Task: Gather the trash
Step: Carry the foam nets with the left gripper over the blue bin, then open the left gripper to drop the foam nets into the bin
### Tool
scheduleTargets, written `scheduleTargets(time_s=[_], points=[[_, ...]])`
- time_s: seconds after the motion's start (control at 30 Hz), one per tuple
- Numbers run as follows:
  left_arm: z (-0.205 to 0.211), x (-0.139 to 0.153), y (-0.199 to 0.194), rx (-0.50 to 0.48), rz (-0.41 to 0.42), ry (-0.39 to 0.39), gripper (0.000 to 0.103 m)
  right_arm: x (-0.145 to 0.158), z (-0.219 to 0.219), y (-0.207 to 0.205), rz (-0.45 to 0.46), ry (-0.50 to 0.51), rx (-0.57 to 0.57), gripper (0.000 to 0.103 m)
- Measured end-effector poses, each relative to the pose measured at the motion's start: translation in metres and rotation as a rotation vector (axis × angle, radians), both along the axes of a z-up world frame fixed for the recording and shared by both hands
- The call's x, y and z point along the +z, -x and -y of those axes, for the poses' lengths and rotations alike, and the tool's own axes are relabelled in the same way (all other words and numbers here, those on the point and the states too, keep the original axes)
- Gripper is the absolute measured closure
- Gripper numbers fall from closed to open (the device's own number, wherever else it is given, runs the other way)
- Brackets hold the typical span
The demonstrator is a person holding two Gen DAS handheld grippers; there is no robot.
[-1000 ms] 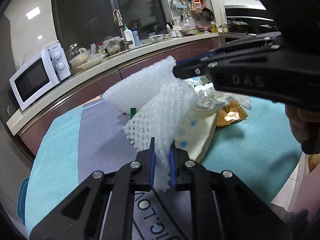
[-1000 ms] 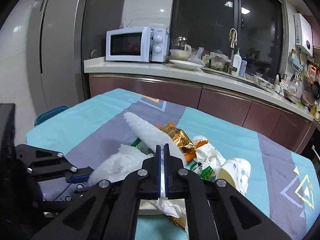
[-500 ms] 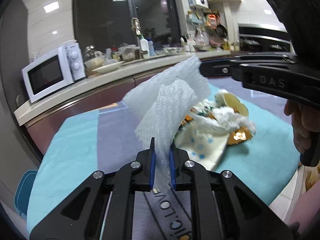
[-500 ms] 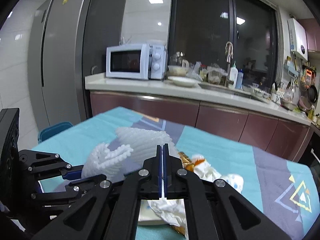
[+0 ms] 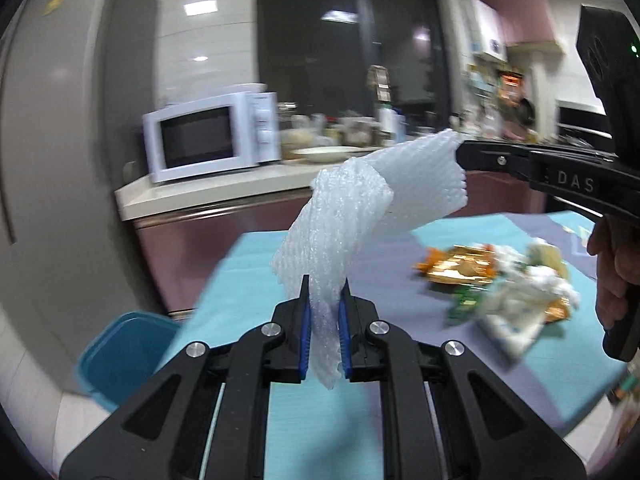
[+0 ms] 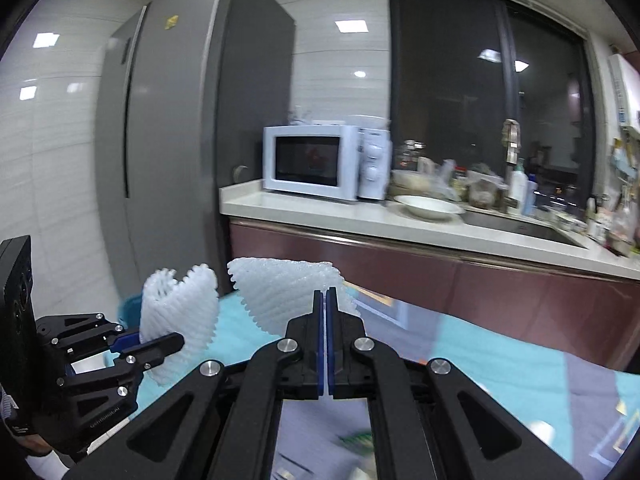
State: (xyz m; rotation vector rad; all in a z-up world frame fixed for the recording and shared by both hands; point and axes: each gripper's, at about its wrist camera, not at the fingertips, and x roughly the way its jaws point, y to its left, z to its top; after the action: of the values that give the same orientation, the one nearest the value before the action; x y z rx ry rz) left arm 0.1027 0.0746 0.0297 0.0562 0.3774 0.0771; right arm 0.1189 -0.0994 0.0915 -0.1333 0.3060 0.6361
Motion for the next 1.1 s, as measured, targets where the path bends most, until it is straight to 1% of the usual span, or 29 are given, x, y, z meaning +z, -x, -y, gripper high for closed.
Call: scheduleTargets(time_s=[0.1,0.2,0.3,0.33,0.43,0.5,0.53,0.6,0.63,0.67,0.7,0.77,0.8,0.83,0.87,0.9,0.93,0.97,1.0,1.1], points=[[-0.039,0.003,0.011,0.095,0.009,0.008,0.091,0.003,-0.038,-0.009,0.003,-0.005,0.052,0.103],[-0.089,0.011,0.025,0.207,0.027,0.020,0.091,0.003,-0.081,-0.022,-0.014,-0.009,0.106,0.103],[-0.140,0.013,0.035,0.279,0.016,0.040,0.091,0.001,-0.123,-0.034,-0.037,0.001,0.154,0.103],[-0.159,0.012,0.039,0.293,0.013,0.059,0.091,-0.001,-0.140,-0.039,-0.048,0.009,0.172,0.103],[-0.206,0.003,0.042,0.315,-0.027,0.134,0.091,-0.010,-0.186,-0.047,-0.086,0.042,0.214,0.103],[-0.242,-0.010,0.039,0.324,-0.062,0.207,0.091,-0.018,-0.218,-0.051,-0.106,0.078,0.236,0.103],[-0.261,-0.019,0.035,0.315,-0.095,0.254,0.091,-0.023,-0.235,-0.054,-0.113,0.105,0.242,0.103],[-0.290,-0.037,0.029,0.338,-0.120,0.312,0.091,-0.033,-0.265,-0.058,-0.147,0.151,0.259,0.103],[-0.305,-0.047,0.023,0.338,-0.148,0.345,0.091,-0.039,-0.279,-0.060,-0.150,0.182,0.258,0.103],[-0.322,-0.059,0.019,0.370,-0.182,0.380,0.091,-0.045,-0.290,-0.061,-0.163,0.207,0.265,0.103],[-0.329,-0.067,0.015,0.382,-0.197,0.399,0.091,-0.055,-0.304,-0.064,-0.188,0.244,0.265,0.103],[-0.348,-0.085,0.008,0.372,-0.250,0.476,0.090,-0.069,-0.325,-0.066,-0.191,0.300,0.254,0.103],[-0.356,-0.093,0.005,0.387,-0.276,0.508,0.087,-0.075,-0.330,-0.067,-0.212,0.314,0.257,0.102],[-0.365,-0.101,0.004,0.388,-0.284,0.544,0.078,-0.081,-0.337,-0.068,-0.223,0.336,0.252,0.101],[-0.374,-0.108,0.003,0.400,-0.300,0.578,0.057,-0.085,-0.339,-0.068,-0.223,0.353,0.247,0.097],[-0.380,-0.111,0.003,0.435,-0.304,0.580,0.046,-0.089,-0.343,-0.069,-0.229,0.360,0.247,0.080],[-0.379,-0.112,0.003,0.438,-0.291,0.581,0.042,-0.092,-0.346,-0.068,-0.236,0.363,0.251,0.066],[-0.380,-0.113,0.004,0.434,-0.286,0.580,0.032,-0.094,-0.345,-0.068,-0.237,0.360,0.250,0.065],[-0.382,-0.111,0.005,0.450,-0.290,0.570,0.026,-0.094,-0.344,-0.068,-0.239,0.357,0.250,0.066],[-0.386,-0.103,0.011,0.455,-0.276,0.545,0.023,-0.088,-0.333,-0.069,-0.248,0.319,0.243,0.066]])
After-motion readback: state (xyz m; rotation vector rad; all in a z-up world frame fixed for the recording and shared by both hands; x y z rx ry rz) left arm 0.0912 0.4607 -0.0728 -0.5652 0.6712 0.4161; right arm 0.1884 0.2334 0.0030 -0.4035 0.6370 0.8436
